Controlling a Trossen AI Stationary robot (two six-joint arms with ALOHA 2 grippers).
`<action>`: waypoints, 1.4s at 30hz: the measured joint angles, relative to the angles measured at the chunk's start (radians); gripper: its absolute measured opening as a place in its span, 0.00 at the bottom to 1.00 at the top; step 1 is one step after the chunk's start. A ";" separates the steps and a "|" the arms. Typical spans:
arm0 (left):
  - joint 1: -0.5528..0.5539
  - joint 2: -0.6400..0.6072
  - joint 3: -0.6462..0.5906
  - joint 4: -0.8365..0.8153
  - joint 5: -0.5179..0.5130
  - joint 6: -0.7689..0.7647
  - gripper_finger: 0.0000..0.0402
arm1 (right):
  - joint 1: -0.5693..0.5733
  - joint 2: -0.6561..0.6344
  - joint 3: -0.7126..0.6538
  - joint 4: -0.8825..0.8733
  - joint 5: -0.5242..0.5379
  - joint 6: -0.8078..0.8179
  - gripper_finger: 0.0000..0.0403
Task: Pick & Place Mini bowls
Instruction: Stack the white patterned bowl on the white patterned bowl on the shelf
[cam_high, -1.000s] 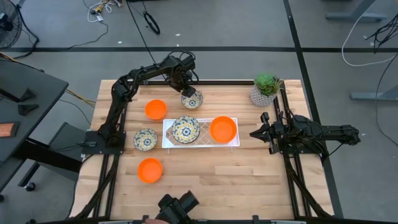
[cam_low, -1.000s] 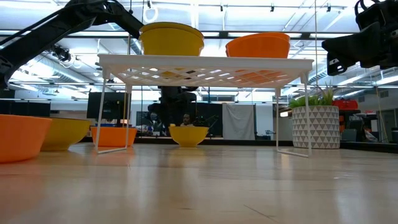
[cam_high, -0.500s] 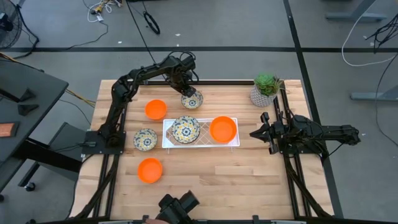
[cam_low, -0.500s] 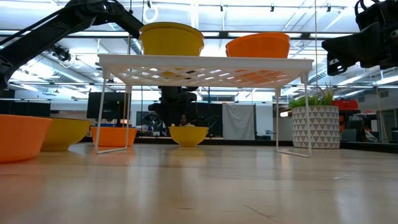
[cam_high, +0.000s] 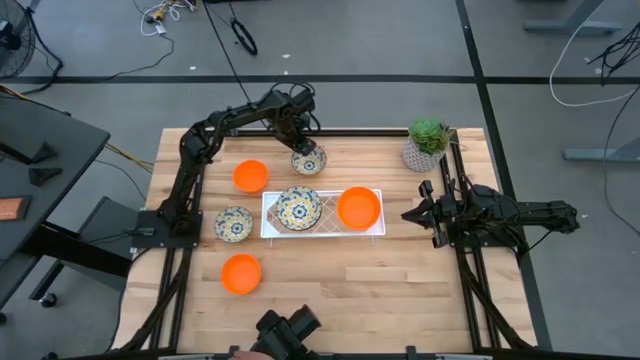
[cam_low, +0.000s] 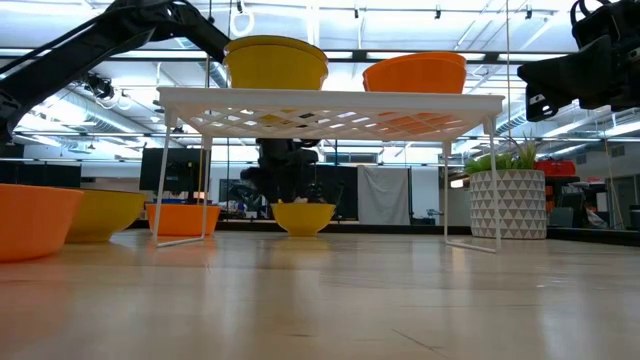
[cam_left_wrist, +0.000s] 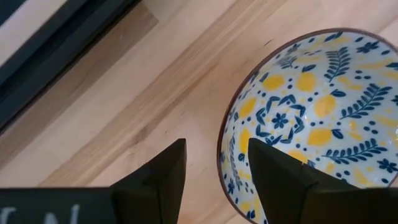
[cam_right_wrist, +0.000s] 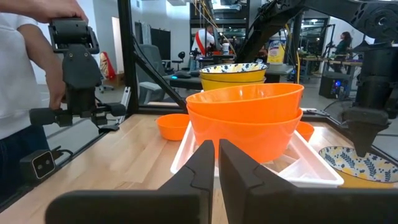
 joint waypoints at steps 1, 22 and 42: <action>0.000 0.000 0.000 0.000 -0.002 0.000 0.45 | 0.000 0.000 0.000 0.000 0.000 0.000 0.07; 0.003 0.020 0.000 0.013 -0.003 0.003 0.45 | 0.000 0.000 0.000 0.000 0.000 0.000 0.07; 0.005 0.020 0.000 0.010 0.000 0.004 0.27 | 0.000 0.000 0.000 0.000 0.000 0.000 0.07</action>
